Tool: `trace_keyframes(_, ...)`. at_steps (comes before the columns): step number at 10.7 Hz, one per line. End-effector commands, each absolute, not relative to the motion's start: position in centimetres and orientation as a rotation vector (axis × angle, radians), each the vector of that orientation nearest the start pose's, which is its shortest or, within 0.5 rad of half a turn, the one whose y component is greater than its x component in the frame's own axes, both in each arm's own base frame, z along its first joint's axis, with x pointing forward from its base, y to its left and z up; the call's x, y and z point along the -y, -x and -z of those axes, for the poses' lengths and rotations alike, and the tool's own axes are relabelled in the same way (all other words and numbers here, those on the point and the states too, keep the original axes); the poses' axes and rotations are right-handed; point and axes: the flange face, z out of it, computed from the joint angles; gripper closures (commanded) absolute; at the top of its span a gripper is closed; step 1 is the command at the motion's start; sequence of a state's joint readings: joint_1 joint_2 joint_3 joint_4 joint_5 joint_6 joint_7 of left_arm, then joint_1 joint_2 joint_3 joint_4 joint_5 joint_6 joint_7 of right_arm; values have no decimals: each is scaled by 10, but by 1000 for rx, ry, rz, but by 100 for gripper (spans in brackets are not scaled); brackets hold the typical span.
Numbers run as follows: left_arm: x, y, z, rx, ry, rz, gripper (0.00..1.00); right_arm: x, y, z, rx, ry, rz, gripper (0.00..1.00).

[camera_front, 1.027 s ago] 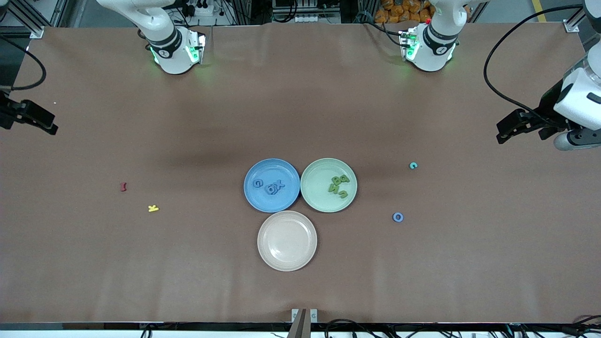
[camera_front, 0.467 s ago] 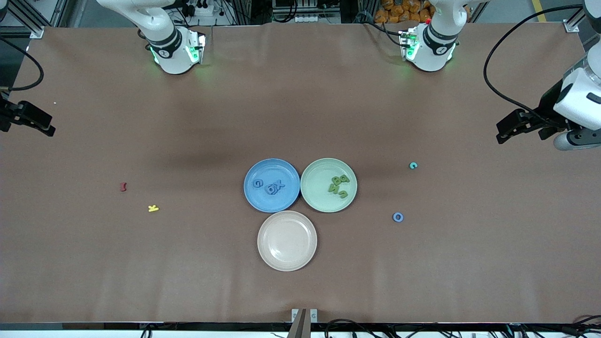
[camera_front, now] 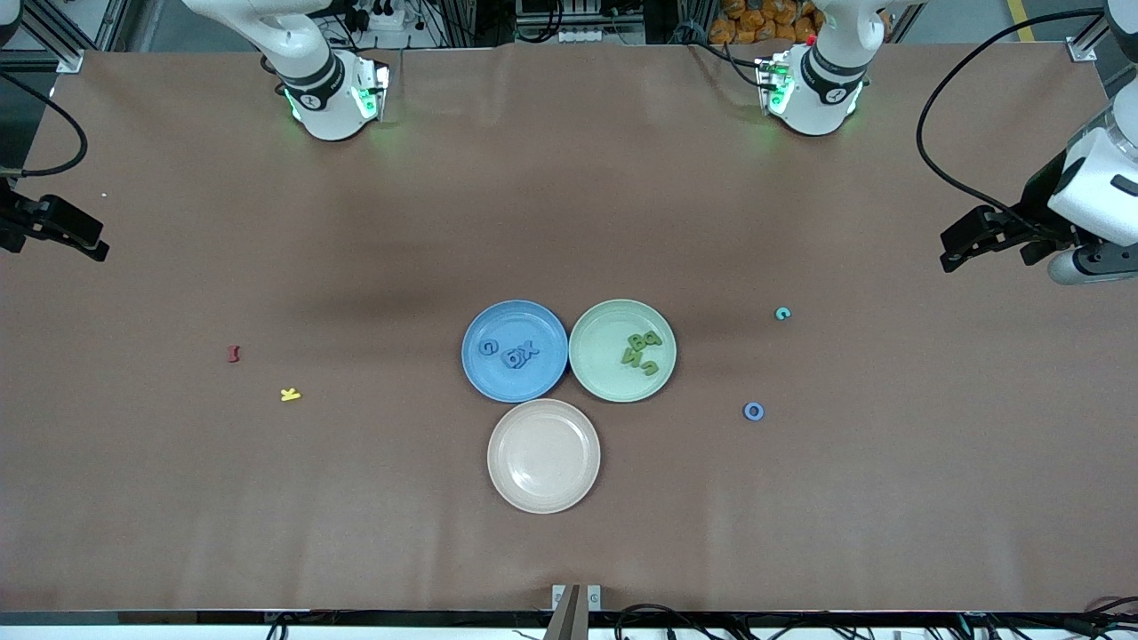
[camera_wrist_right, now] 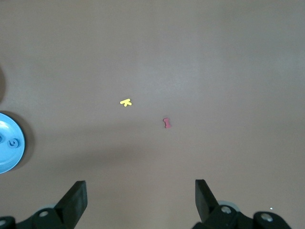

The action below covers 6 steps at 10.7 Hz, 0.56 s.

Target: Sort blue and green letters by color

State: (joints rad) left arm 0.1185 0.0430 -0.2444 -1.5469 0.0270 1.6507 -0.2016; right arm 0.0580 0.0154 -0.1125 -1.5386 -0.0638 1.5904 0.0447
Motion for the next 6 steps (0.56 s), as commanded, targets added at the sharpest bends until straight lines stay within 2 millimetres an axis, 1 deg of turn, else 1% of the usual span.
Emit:
trace_keyframes(1, 66, -564, -629, 81, 3130, 93, 0, 33, -554, -639, -140, 3195, 76, 0)
trace_keyframes(3, 68, -562, -629, 76, 3128, 72, 0, 31, -554, -639, -137, 3190, 78, 0)
trace_keyframes(6, 69, -558, -643, 73, 3130, 74, 0, 27, -554, -639, -128, 3143, 82, 0)
